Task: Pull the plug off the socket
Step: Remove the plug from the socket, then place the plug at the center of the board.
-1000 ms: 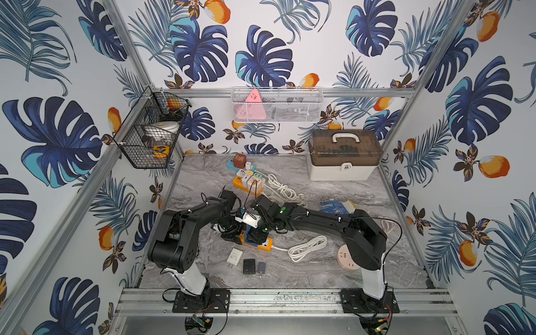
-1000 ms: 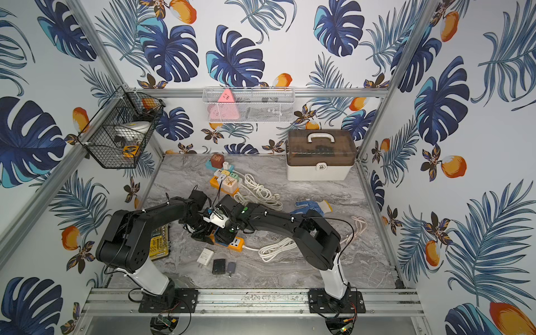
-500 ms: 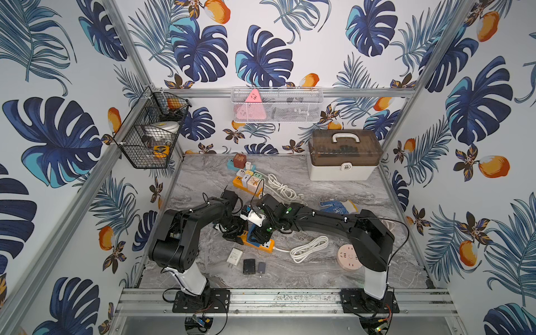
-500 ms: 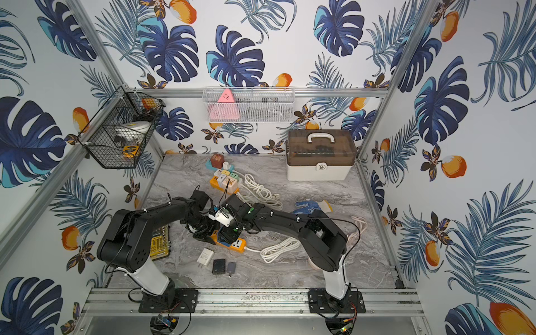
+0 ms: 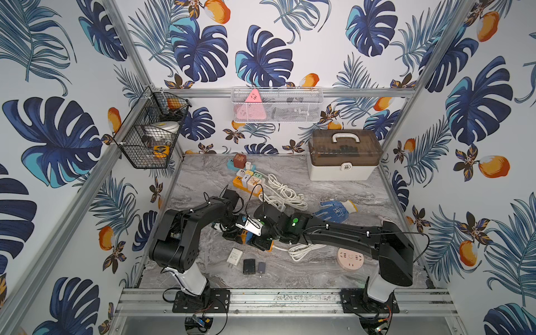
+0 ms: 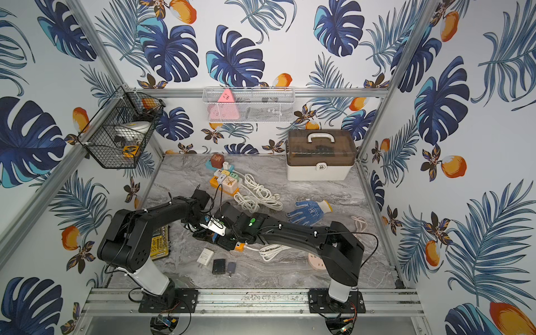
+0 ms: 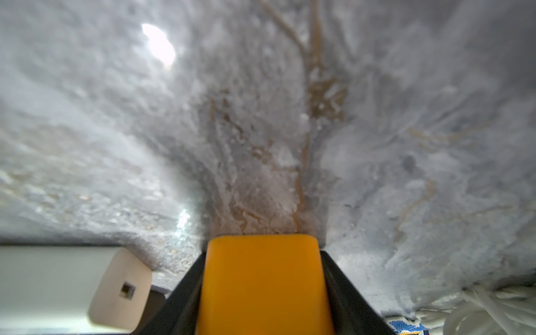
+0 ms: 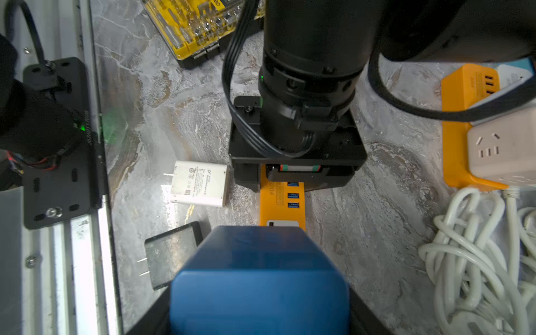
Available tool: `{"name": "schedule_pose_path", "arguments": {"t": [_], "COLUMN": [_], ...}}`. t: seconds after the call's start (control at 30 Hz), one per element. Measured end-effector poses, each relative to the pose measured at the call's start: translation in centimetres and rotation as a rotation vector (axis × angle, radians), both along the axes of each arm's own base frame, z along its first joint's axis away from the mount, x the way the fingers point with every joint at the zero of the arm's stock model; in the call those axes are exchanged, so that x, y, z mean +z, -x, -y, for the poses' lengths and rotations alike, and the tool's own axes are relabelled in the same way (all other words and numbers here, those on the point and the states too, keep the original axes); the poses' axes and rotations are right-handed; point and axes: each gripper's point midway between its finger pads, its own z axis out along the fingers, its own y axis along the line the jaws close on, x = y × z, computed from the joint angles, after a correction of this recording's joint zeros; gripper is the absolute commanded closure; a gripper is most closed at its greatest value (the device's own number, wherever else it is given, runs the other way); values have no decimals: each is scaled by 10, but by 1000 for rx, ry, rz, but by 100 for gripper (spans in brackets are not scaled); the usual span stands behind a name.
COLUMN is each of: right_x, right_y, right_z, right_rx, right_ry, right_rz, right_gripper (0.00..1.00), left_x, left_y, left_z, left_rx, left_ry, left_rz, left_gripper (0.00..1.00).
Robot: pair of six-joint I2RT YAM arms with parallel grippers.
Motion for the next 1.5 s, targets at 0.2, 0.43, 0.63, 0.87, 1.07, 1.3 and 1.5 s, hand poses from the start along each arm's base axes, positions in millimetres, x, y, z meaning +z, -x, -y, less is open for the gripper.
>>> {"name": "schedule_pose_path", "arguments": {"t": [0.2,0.43,0.63,0.87,1.07,1.3,1.5], "right_x": [24,-24,-72,-95,-103,-113,-116], "right_y": [24,76,108,107,96,87,88], "right_z": [27,92,126,109,95,95,92], "right_rx": [-65,-299,-537,-687,-777,-870,-897], "right_ry": [-68,87,312,420,433,471,498], "right_rz": [-154,-547,-808,-929,-965,-990,-1040], "right_gripper": [80,78,76,74,74,63,29], "left_x": [2,3,3,3,3,4,4], "left_y": [-1,-1,-1,-1,0,0,0], "left_z": [0,0,1,2,4,10,12], "left_rx": [6,0,2,13,10,11,8], "left_ry": [-1,-9,-33,-53,-59,-49,-48], "left_rz": [14,22,33,41,56,67,72], "left_gripper": [100,100,100,100,100,100,100]}}
